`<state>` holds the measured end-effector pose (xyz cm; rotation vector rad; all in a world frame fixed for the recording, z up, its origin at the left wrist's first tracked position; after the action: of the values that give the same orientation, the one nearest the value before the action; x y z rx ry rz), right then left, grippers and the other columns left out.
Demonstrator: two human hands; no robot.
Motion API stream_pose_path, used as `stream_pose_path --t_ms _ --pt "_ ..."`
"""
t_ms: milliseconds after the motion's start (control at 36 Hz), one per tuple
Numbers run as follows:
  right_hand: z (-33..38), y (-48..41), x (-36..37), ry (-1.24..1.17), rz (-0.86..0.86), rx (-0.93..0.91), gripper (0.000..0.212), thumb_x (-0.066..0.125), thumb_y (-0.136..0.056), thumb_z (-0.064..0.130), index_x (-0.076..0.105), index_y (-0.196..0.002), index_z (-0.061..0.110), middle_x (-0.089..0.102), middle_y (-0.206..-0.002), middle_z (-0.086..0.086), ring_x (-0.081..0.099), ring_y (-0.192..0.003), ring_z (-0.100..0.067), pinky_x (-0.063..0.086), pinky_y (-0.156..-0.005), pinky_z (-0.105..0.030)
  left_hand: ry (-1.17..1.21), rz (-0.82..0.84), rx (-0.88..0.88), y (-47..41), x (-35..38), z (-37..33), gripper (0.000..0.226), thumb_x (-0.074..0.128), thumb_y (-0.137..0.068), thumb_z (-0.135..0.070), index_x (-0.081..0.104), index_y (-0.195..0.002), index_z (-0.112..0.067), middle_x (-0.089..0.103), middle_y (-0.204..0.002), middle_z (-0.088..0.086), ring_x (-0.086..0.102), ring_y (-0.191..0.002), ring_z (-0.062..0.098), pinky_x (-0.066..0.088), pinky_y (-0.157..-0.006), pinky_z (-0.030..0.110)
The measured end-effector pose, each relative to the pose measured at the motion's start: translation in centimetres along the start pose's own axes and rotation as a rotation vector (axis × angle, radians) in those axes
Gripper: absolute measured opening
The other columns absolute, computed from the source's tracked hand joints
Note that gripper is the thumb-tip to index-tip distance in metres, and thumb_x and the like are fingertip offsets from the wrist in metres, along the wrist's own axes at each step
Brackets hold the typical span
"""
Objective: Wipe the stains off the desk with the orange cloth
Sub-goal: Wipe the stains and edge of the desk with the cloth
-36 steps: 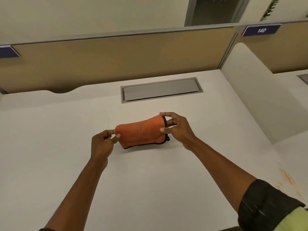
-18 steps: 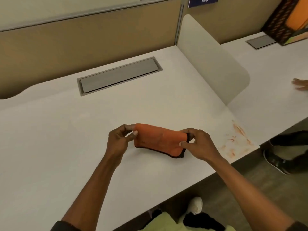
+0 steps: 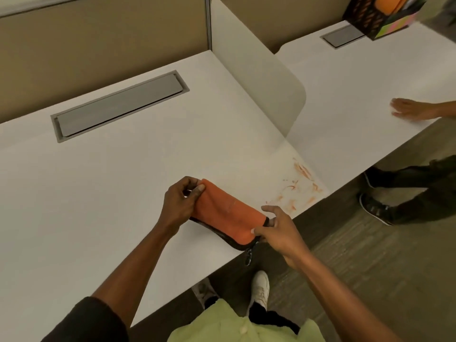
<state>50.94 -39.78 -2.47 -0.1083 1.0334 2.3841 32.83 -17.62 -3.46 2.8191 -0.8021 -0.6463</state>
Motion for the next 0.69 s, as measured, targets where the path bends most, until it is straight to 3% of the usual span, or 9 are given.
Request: stream_pose_path --t_ms 83,167,222,333,417,472,556,639,694 --pt "-1.1 -0.3 -0.6 -0.129 -0.04 0.053 0.058 0.086 -0.081 0.017 0.058 -0.131 0.025 0.073 -0.108 -0.011 0.075 -0.093 -0.021 0.061 -0.07 -0.027 -0.129 0.052 0.005 -1.0 2.0 -0.2 0.016 0.067 -0.103 -0.041 0.074 -0.105 -0.027 0.075 -0.105 -0.006 0.068 -0.094 0.011 0.051 -0.074 0.028" --pt "-2.1 -0.7 -1.1 -0.123 -0.105 0.089 0.047 0.088 -0.081 0.027 0.063 -0.121 0.022 0.074 -0.099 -0.009 0.074 -0.08 -0.019 0.064 -0.069 -0.033 -0.26 0.102 0.058 -2.3 3.7 -0.5 0.019 0.067 -0.103 -0.04 0.074 -0.107 -0.023 0.074 -0.106 -0.004 0.069 -0.093 0.015 0.053 -0.072 0.029" --pt "-2.4 -0.8 -1.7 0.08 -0.174 0.058 0.045 0.086 -0.08 0.041 0.064 -0.116 0.027 0.072 -0.097 -0.003 0.072 -0.086 -0.018 0.063 -0.074 -0.038 -0.334 0.154 0.103 -3.1 4.7 -0.5 0.022 0.068 -0.102 -0.041 0.073 -0.11 -0.021 0.074 -0.108 -0.002 0.07 -0.096 0.02 0.056 -0.079 0.033" --pt "-2.2 -0.1 -2.1 0.529 -0.29 -0.077 0.053 0.073 -0.084 0.064 0.06 -0.122 0.03 0.071 -0.09 0.007 0.069 -0.086 -0.014 0.056 -0.07 -0.033 -0.427 0.255 0.197 -4.0 5.6 -0.3 0.045 0.065 -0.099 -0.053 0.07 -0.129 -0.02 0.069 -0.121 0.001 0.068 -0.105 0.022 0.056 -0.09 0.036" --pt "-1.7 1.0 -1.7 0.858 -0.462 -0.256 0.061 0.064 -0.091 0.064 0.058 -0.132 0.019 0.063 -0.114 -0.004 0.061 -0.102 -0.019 0.054 -0.074 -0.035 -0.388 0.232 0.246 -4.0 5.0 -0.1 0.064 0.069 -0.101 -0.047 0.05 -0.158 -0.025 0.06 -0.133 -0.002 0.065 -0.104 0.016 0.053 -0.087 0.026" --pt "-0.6 1.7 -1.2 0.893 -0.56 -0.474 0.058 0.064 -0.095 0.056 0.059 -0.133 0.013 0.058 -0.123 -0.011 0.056 -0.111 -0.024 0.058 -0.079 -0.04 -0.334 0.171 0.214 -3.8 4.3 0.4 0.073 0.07 -0.102 -0.043 0.038 -0.164 -0.023 0.056 -0.14 -0.001 0.065 -0.106 0.017 0.054 -0.088 0.027" --pt "0.7 1.5 0.2 0.828 -0.46 -0.734 0.053 0.061 -0.1 0.047 0.055 -0.14 0.013 0.05 -0.144 -0.012 0.049 -0.132 -0.027 0.057 -0.095 -0.043 -0.319 0.062 0.176 -3.3 2.8 2.0 0.073 0.067 -0.103 -0.044 0.038 -0.163 -0.015 0.055 -0.149 0.005 0.061 -0.124 0.024 0.055 -0.099 0.037" --pt "1.7 0.2 2.6 0.867 -0.257 -0.935 0.061 0.055 -0.104 0.044 0.042 -0.155 0.014 0.031 -0.167 -0.014 0.027 -0.156 -0.031 0.04 -0.118 -0.05 -0.426 0.012 0.173 -2.2 1.5 3.9 0.066 0.056 -0.108 -0.046 0.037 -0.162 -0.012 0.048 -0.161 0.011 0.049 -0.145 0.03 0.047 -0.117 0.051" --pt "2.2 -0.9 4.3 0.998 -0.121 -1.015 0.07 0.055 -0.103 0.045 0.03 -0.162 0.018 0.016 -0.173 -0.012 0.01 -0.162 -0.03 0.027 -0.127 -0.048 -0.489 0.028 0.177 -1.3 1.1 4.8 0.066 0.047 -0.111 -0.048 0.035 -0.164 -0.011 0.04 -0.168 0.012 0.039 -0.154 0.031 0.038 -0.126 0.051"
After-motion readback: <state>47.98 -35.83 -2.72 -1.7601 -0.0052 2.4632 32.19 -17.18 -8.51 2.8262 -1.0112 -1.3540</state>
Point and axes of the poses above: each hand's wrist, its own y-axis away from the middle knuckle, its own x-axis out of the palm, z = x × y, the point moved 3 cm from there along -y, towards the middle knuckle
